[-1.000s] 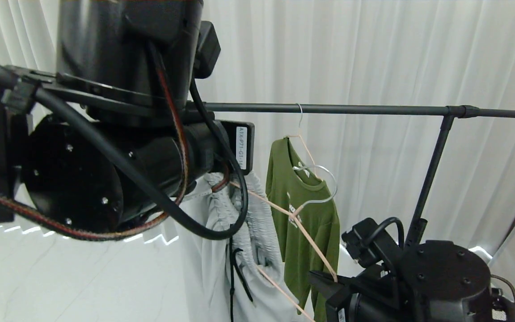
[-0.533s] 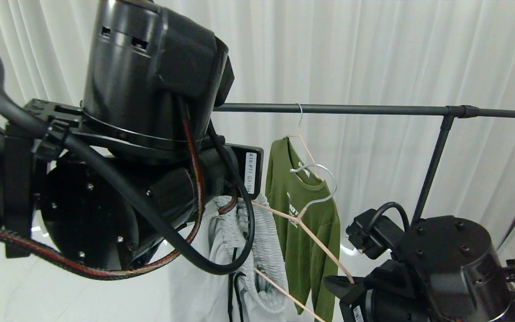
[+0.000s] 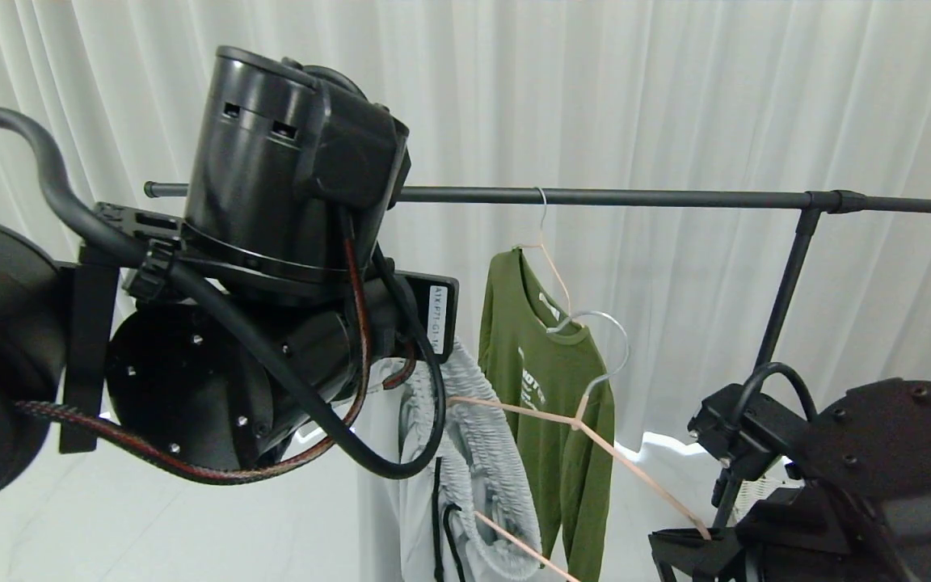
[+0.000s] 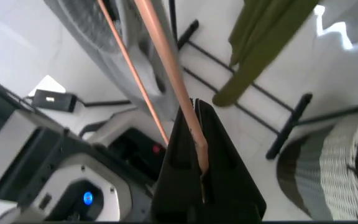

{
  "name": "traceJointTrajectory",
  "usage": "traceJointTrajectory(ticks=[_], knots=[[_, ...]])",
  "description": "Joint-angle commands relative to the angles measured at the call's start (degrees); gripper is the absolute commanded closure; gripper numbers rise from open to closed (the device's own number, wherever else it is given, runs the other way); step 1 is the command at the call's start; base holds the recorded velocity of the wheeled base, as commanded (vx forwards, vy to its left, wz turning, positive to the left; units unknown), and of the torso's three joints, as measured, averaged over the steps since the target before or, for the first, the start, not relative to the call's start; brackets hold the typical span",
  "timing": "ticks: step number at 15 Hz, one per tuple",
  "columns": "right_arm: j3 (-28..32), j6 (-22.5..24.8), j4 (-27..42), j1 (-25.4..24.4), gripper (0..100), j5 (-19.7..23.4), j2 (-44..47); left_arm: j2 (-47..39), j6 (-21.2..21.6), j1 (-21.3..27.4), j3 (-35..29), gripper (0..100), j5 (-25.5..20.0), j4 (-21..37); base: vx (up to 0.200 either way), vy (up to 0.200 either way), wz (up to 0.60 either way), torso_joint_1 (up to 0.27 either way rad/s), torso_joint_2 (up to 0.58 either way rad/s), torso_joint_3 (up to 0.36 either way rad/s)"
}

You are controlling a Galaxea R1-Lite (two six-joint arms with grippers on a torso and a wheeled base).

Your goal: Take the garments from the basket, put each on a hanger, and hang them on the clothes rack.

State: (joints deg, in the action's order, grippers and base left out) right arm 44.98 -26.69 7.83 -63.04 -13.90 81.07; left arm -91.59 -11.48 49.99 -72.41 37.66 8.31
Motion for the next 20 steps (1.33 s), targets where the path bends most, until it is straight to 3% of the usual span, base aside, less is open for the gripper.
traceJointTrajectory(ticks=[1,4,8,12,17,20], knots=[[1.5,-0.8,1.9,0.0,100,0.0,-1.0,-0.1,0.0,0.6,-0.1,100,0.0,-0.1,0.000,0.000,0.00,0.000,0.00,0.000],[7.1,-3.2,14.2,0.8,100,0.9,-1.3,-0.1,0.1,0.5,0.0,100,0.0,-0.5,0.000,0.000,0.00,0.000,0.00,0.000],[8.2,-4.6,15.3,1.6,100,2.8,-2.5,-0.2,0.1,1.1,0.3,100,0.0,-1.5,0.000,0.000,0.00,0.000,0.00,0.000],[8.2,-5.5,0.6,1.6,100,2.3,1.2,-0.2,-2.1,3.4,1.0,100,0.6,-1.5,0.000,0.000,0.00,0.000,0.00,0.000],[7.1,-3.1,-2.2,1.0,100,0.4,-1.0,-0.1,-2.2,0.8,0.6,100,0.8,-1.5,0.000,0.000,0.00,0.000,0.00,0.000],[2.1,-2.8,-11.7,-2.4,100,-0.3,3.0,-0.1,-3.3,3.7,0.6,100,0.8,-1.5,0.000,0.000,0.00,0.000,0.00,0.000]])
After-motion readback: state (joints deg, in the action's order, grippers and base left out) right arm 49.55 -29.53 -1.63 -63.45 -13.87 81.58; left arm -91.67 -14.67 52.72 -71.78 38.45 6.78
